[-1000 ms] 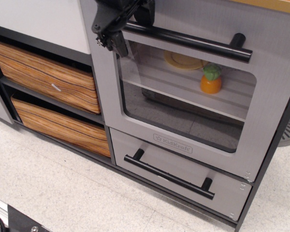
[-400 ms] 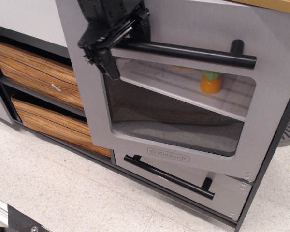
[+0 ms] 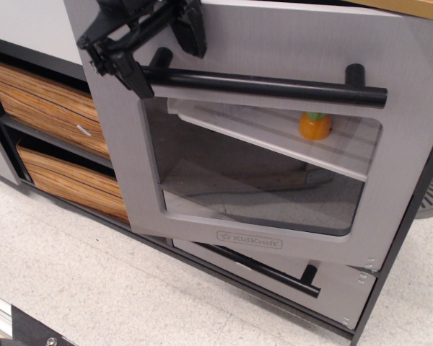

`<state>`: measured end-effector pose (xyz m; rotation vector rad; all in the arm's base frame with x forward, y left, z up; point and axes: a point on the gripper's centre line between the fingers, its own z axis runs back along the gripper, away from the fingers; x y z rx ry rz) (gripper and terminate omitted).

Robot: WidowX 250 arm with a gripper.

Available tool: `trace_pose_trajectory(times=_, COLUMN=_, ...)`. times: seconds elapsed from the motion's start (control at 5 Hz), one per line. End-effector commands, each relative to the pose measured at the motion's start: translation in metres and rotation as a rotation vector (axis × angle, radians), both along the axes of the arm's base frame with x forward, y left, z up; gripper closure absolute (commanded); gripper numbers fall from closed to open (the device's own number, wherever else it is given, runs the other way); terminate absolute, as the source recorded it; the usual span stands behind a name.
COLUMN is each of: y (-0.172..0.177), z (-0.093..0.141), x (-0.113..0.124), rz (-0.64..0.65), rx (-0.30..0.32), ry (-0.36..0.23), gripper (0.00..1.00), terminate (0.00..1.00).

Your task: Open oven

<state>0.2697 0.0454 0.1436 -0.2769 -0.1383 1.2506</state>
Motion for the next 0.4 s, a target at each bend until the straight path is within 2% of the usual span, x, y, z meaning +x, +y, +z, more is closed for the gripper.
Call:
trace_pose_trajectory(times=0.0, y=0.0181, z=0.0398, x=0.0092, rz=0.022, rx=0.054, ry=-0.102, gripper=0.0, terminate=0.0)
trace_pose_trajectory(times=0.2, y=0.0257, z=0.0422, x=0.0003, rz=-0.015, rx=0.068, ry=-0.087, gripper=0.0, terminate=0.0)
